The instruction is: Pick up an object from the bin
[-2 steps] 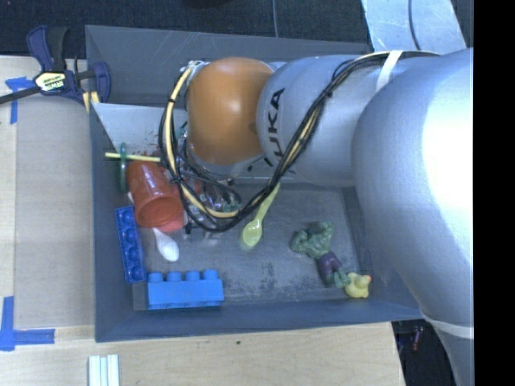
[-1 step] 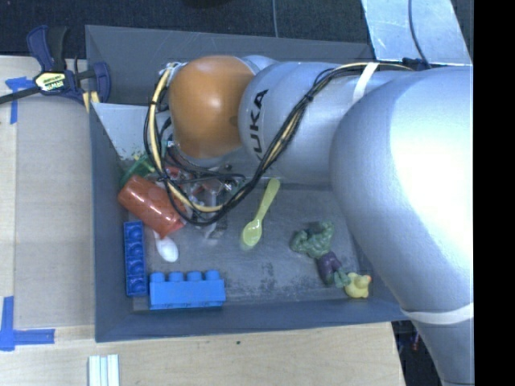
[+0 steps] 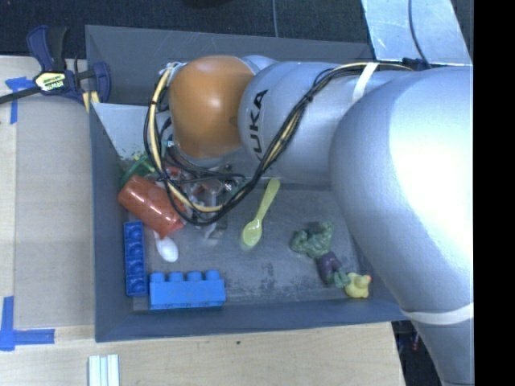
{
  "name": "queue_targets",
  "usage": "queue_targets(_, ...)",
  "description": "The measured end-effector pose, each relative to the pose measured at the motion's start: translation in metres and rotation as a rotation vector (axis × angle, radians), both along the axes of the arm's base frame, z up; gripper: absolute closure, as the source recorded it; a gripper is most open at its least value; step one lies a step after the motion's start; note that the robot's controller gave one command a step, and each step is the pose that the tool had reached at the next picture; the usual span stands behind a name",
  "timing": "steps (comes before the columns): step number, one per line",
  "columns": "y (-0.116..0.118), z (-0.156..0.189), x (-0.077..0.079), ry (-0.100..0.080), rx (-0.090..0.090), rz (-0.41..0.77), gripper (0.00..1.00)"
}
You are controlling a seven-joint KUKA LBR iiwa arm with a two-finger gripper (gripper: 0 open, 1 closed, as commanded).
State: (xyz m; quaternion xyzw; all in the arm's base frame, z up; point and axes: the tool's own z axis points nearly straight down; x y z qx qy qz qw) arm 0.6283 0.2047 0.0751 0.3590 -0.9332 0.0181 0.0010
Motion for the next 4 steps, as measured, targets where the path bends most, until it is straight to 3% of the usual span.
queue_targets(1, 0.000, 0.023, -0.007, -0.001, 0.001, 0.252, 1.00)
queue_targets(2, 0.030, 0.086, -0.017, 0.013, -0.003, 0.562, 1.00)
queue_targets(3, 0.023, 0.133, -0.021, 0.020, -0.001, 0.547, 1.00)
queue_targets(4, 0.008, 0.146, -0.019, 0.000, 0.001, 0.570, 1.00)
